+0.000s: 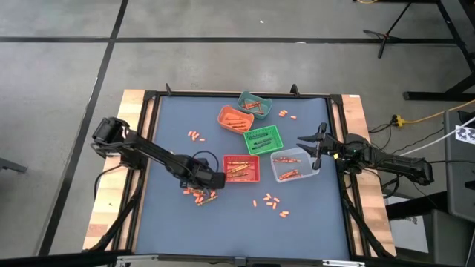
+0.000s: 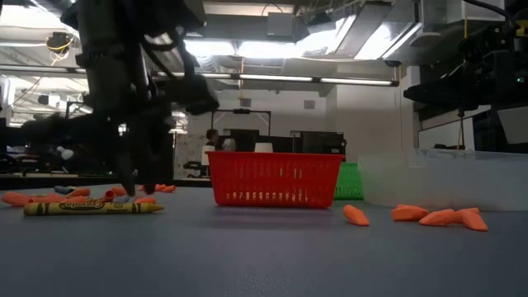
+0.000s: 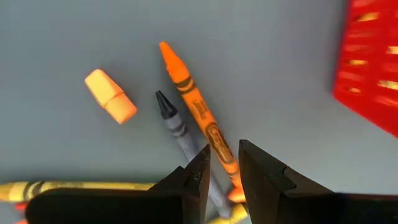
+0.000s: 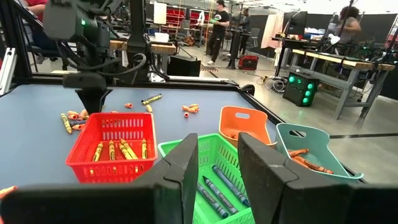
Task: Sort crayons
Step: Put the orange crayon into the orange bin, then put the yellow crayon into the red bin
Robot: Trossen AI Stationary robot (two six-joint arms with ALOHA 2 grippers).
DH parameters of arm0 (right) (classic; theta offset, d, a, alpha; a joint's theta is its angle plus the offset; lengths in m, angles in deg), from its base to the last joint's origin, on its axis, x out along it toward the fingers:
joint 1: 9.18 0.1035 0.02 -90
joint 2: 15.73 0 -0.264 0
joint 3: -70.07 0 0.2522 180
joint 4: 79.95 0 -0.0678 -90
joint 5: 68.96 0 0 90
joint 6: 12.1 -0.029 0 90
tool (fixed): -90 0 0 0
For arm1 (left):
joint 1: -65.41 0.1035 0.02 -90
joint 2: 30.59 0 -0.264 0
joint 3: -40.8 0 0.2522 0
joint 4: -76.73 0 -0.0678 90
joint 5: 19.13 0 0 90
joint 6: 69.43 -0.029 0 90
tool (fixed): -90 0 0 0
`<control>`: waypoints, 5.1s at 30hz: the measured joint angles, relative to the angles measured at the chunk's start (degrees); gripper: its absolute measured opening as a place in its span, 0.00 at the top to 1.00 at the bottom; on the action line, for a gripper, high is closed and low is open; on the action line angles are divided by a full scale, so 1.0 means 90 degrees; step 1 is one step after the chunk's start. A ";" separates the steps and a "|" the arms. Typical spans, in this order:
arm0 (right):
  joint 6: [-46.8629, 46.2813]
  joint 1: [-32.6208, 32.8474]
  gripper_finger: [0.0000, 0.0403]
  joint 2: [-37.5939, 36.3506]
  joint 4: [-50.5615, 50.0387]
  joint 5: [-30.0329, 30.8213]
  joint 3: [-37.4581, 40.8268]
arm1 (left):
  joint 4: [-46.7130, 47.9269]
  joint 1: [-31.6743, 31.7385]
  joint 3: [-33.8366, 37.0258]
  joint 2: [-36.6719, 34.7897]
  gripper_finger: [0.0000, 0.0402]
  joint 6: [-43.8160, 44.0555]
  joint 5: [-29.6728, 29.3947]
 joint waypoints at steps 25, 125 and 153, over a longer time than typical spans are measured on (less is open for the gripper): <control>0.0000 0.0000 0.72 0.0002 0.0000 0.0002 0.0000 | 0.0026 0.0219 -0.0007 0.0301 0.87 -0.0405 -0.0082; 0.0000 -0.0001 0.72 0.0000 -0.0002 0.0001 0.0000 | 0.2243 0.3695 -0.0005 -0.2589 0.83 -0.5153 0.1077; 0.0000 0.0000 0.72 0.0001 -0.0002 0.0001 0.0000 | 0.2794 0.2018 0.1501 -0.2526 0.83 -0.1035 -0.0035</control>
